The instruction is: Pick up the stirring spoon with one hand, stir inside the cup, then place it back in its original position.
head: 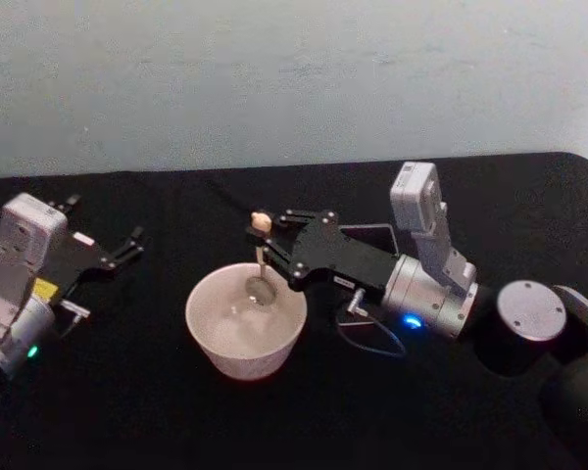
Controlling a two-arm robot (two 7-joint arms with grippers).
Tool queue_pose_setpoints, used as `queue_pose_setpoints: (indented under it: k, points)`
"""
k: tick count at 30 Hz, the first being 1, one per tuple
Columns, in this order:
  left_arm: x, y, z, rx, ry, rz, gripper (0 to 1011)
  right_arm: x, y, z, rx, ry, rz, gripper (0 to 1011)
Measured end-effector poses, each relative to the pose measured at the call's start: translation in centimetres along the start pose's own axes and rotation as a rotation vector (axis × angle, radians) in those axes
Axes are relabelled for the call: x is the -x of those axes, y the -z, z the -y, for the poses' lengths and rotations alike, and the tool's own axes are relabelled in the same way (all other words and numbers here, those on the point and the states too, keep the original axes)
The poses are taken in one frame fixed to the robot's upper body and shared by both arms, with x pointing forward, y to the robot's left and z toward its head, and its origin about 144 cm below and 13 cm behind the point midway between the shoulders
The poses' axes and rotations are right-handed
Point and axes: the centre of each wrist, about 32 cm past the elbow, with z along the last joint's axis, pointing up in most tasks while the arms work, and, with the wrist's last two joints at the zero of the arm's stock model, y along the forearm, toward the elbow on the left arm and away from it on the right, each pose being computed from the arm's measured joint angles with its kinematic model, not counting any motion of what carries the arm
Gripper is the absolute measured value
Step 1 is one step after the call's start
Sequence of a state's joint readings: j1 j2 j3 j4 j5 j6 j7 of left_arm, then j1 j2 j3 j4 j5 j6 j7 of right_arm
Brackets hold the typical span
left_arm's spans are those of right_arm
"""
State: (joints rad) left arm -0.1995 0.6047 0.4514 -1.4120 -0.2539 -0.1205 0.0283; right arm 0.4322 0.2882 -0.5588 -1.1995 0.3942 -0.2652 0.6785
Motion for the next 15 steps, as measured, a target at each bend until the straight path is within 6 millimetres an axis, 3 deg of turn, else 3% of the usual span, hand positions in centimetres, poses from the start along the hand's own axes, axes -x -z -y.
queue_pose_setpoints:
  k: [15]
  points:
    - [0.0,0.0,0.0,0.000,0.000,0.000,1001,-0.1,-1.4,0.7,-0.053,0.010,0.000,213]
